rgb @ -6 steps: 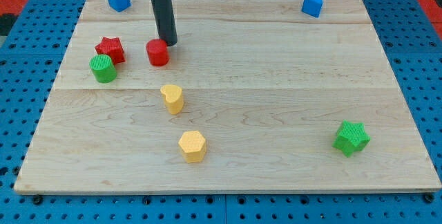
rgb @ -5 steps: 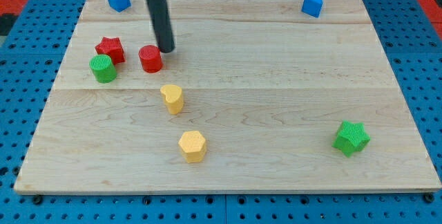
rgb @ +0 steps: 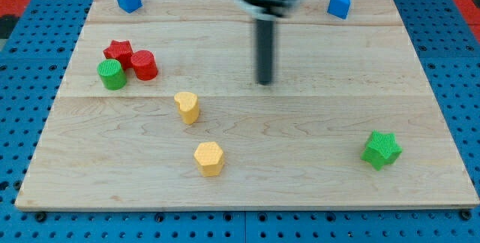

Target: Push the red circle parallel to the green circle

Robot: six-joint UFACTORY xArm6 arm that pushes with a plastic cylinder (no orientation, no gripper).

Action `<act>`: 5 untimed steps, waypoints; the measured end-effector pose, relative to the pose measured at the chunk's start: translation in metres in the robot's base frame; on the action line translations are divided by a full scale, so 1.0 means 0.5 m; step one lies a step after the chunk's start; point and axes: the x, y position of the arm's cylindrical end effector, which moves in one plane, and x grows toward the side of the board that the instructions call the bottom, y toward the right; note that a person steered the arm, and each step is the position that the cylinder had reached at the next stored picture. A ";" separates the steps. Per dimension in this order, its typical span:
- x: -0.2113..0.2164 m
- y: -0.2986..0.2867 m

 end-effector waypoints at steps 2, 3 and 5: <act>0.034 0.136; 0.034 0.140; 0.030 0.199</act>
